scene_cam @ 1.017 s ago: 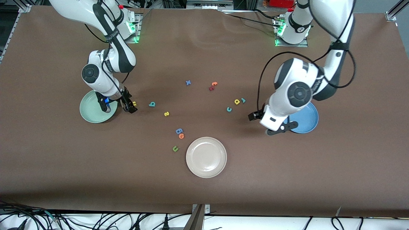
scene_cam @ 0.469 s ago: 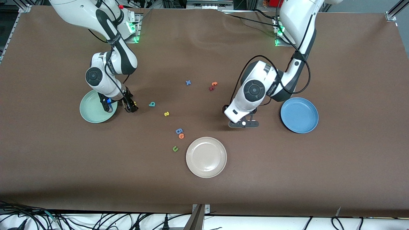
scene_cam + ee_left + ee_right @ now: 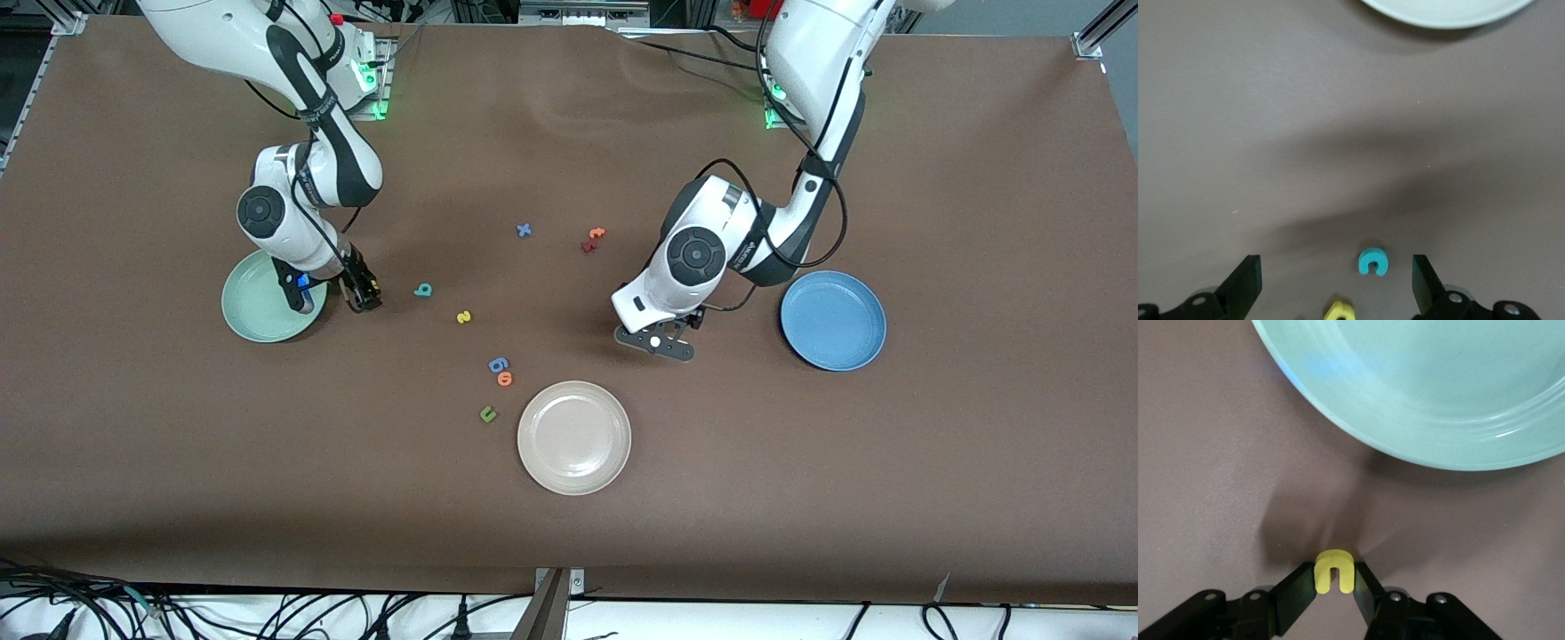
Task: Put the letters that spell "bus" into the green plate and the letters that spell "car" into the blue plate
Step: 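Grasp the yellow u with the right gripper while the left gripper lowers, then place the yellow u on the green plate while the left gripper grasps the c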
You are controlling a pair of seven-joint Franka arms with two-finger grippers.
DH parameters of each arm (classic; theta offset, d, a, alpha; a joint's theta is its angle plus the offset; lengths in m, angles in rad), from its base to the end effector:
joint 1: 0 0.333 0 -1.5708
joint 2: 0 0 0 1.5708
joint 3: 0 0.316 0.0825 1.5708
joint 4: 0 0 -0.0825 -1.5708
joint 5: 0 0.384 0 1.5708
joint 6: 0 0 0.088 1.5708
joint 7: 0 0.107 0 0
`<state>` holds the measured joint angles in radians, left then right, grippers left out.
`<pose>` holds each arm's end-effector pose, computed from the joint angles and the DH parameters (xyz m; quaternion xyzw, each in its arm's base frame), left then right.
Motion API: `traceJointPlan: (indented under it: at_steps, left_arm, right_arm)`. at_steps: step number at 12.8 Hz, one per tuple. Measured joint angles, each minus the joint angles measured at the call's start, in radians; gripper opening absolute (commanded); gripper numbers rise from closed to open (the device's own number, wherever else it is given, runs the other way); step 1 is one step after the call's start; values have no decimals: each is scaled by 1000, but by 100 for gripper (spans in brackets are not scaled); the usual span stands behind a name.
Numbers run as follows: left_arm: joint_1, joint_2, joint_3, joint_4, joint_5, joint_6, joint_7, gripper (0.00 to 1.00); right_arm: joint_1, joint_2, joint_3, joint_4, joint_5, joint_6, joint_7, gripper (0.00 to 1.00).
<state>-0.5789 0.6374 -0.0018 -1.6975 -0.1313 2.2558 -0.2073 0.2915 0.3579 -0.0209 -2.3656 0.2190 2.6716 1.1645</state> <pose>0.5567 -0.3694 0.2183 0.9878 -0.1422 -0.0555 0.0307 0.4846 0.1271 0.1710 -0.8539 0.5181 0.0476 0.0159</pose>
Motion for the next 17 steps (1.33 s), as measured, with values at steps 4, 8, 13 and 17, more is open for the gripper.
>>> traceJointPlan:
  at_steps: [4, 8, 13, 17]
  left_arm:
    - [-21, 20, -6, -102, 0, 138, 5, 99]
    - [-45, 5, -7, -159, 0, 233, 10, 99]
    - [-70, -24, -7, -233, 0, 297, -32, 89]
    - [-83, -34, -7, -233, 0, 297, -82, 72]
  right_arm:
    - [0, -5, 8, 4, 0, -7, -2, 0]
    - [1, -85, 18, 87, -1, -232, -3, 0]
    - [-1, -147, -107, 238, -39, -584, -161, 0]
    - [-2, -140, -228, 248, -94, -637, -454, 0]
